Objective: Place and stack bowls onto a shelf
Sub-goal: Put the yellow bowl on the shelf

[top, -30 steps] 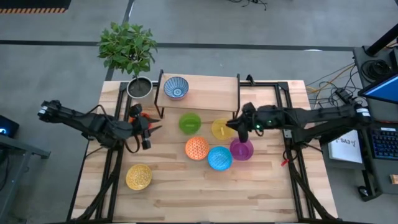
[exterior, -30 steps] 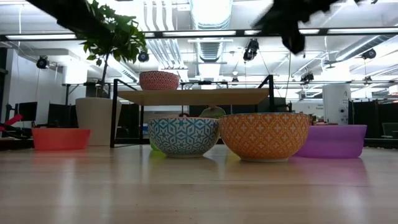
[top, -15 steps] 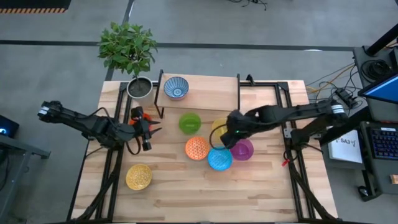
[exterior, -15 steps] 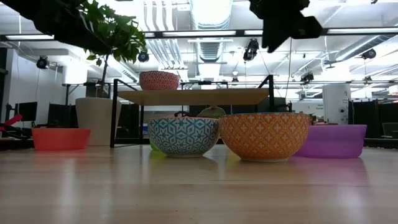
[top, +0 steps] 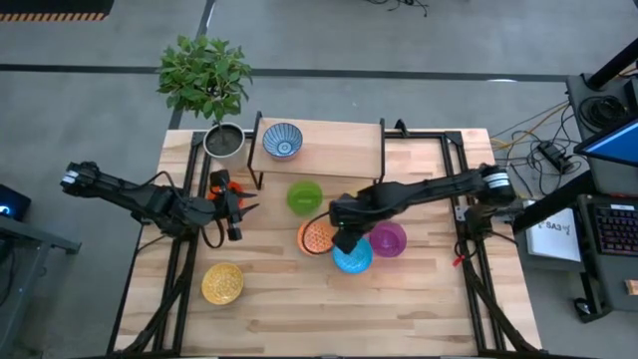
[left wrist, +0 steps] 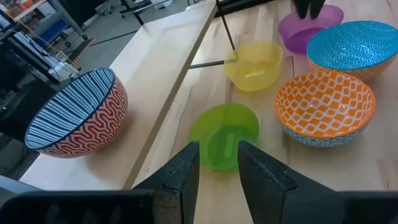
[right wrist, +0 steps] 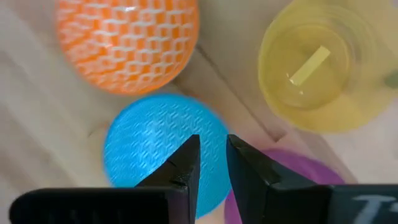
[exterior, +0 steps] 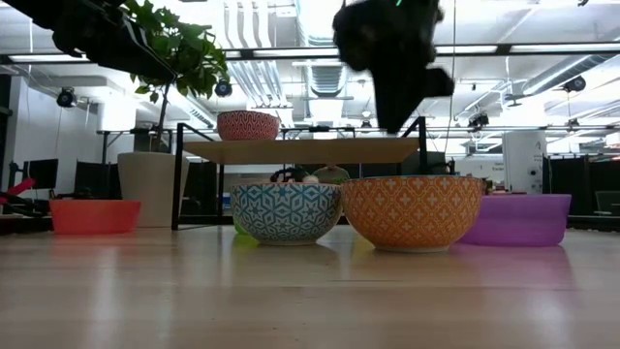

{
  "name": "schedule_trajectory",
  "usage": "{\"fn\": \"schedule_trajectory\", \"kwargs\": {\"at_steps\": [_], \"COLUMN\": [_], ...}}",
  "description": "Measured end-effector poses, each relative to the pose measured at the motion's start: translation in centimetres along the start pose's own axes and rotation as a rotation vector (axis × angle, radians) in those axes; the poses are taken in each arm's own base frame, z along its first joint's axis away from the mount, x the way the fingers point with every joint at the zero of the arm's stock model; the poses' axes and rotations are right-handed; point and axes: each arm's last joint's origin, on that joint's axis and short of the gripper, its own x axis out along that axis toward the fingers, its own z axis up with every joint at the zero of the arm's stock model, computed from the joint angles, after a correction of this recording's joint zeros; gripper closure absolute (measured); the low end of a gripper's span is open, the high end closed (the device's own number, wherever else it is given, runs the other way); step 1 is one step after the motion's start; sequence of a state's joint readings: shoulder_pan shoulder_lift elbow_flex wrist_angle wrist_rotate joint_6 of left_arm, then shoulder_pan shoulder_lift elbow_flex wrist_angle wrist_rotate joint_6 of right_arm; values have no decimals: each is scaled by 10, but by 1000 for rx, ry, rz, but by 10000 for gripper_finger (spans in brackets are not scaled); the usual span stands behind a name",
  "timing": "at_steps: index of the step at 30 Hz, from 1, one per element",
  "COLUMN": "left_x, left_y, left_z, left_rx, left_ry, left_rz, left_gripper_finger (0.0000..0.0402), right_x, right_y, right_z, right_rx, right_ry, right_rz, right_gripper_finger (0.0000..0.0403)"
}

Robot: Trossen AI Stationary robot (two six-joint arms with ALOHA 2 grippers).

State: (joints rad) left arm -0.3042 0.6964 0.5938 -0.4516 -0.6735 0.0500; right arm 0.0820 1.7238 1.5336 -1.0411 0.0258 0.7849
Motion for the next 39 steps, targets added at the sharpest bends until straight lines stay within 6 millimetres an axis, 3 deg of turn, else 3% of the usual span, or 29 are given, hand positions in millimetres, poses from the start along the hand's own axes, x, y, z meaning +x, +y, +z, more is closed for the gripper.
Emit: {"fn": "schedule_trajectory", "kwargs": {"at_steps": [8, 11, 13, 15, 18, 29, 39], "left_x": [0, 0, 0, 0, 0, 1, 1], "left_y": [0, 0, 0, 0, 0, -1, -1], "left_z": [0, 0, 0, -1, -1, -2, -2], "left_rx": [-1, 0, 0, 3, 6, 12, 13], "left_ry": [2, 4, 4, 8, 11, 15, 16], "left_rz": [0, 0, 0, 0, 0, -1, -1], "left_gripper_finger": [310, 310, 310, 310, 310, 310, 310], "right_x": [22, 26, 32, 39, 45, 51, 68], "right_y": [-6, -7, -6, -1, 4, 5, -3], "right_z": [20, 23, 23, 18, 13, 17, 10], "right_rx": [-2, -64, -195, -340, -418, -384, -375], "right_ry": [29, 22, 27, 26, -24, -115, -96], "right_rz": [-36, -49, -72, -121, -229, -242, -258], "right_gripper_finger": [269, 250, 245, 244, 251, 287, 298]}}
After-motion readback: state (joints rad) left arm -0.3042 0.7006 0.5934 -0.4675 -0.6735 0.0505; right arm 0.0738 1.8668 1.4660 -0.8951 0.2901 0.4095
